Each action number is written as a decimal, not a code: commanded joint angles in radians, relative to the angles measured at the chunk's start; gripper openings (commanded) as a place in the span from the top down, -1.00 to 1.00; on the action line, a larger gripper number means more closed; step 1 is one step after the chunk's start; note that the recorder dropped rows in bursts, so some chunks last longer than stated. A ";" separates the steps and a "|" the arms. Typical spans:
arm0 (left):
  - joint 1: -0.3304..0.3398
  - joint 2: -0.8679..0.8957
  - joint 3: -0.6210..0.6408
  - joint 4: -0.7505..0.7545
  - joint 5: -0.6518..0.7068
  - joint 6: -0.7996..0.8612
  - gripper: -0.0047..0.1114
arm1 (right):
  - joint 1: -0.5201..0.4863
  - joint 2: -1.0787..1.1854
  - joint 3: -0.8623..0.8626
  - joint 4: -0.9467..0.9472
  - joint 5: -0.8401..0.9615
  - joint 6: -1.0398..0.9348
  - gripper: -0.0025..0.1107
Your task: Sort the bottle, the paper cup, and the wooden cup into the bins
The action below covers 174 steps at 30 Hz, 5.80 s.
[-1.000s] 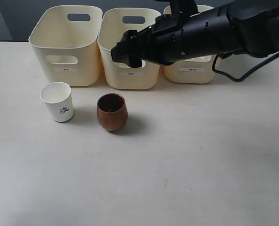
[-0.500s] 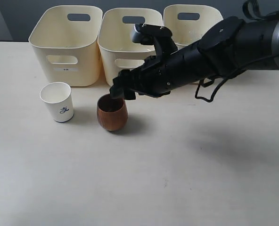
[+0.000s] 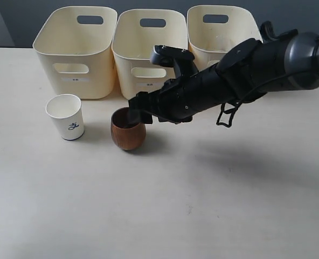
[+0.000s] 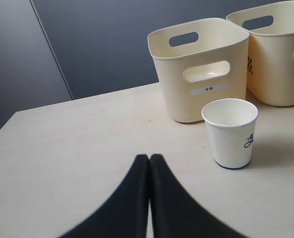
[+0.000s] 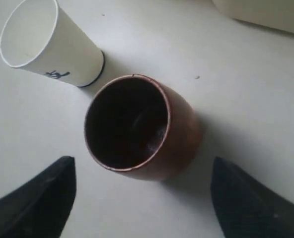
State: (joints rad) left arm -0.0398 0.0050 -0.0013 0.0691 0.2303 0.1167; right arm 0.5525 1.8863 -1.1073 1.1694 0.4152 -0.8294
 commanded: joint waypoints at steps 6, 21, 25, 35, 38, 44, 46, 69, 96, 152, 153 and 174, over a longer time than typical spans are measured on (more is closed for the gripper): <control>-0.003 -0.005 0.001 0.000 -0.006 -0.002 0.92 | -0.004 0.034 -0.005 0.063 -0.078 -0.009 -0.31; -0.003 -0.005 0.001 0.000 -0.004 -0.002 0.92 | -0.004 0.054 -0.005 0.099 -0.105 -0.009 -0.31; -0.003 -0.005 0.001 0.000 -0.005 -0.002 0.92 | -0.004 0.065 -0.005 0.103 -0.123 -0.009 -0.31; -0.003 -0.005 0.001 0.000 -0.005 -0.002 0.92 | -0.004 0.100 -0.005 0.144 -0.136 -0.009 -0.31; -0.003 -0.005 0.001 0.000 -0.005 -0.002 0.92 | -0.004 0.100 -0.005 0.151 -0.140 -0.009 -0.31; -0.003 -0.005 0.001 0.000 -0.005 -0.002 0.92 | -0.004 0.100 -0.005 0.151 -0.139 -0.009 -0.31; -0.003 -0.005 0.001 0.000 -0.005 -0.002 0.92 | 0.001 0.100 -0.005 0.151 -0.138 -0.009 -0.31; -0.003 -0.005 0.001 0.000 -0.005 -0.002 0.92 | 0.110 0.100 -0.044 0.159 -0.272 -0.009 0.43; -0.003 -0.005 0.001 0.000 -0.005 -0.002 0.92 | 0.121 -0.002 -0.082 0.114 -0.239 -0.009 0.97; -0.003 -0.005 0.001 0.000 -0.006 -0.002 0.92 | 0.140 0.388 -0.925 -0.002 0.144 0.077 0.13; -0.003 -0.005 0.001 0.000 -0.006 -0.002 0.92 | 0.137 0.388 -0.925 -0.047 0.190 0.133 0.28; -0.003 -0.005 0.001 0.000 -0.006 -0.002 0.92 | 0.135 0.392 -0.923 -0.560 0.473 0.658 0.14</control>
State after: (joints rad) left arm -0.0398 0.0050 -0.0013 0.0691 0.2303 0.1167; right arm 0.6928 2.2855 -2.0250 0.6190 0.8829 -0.1917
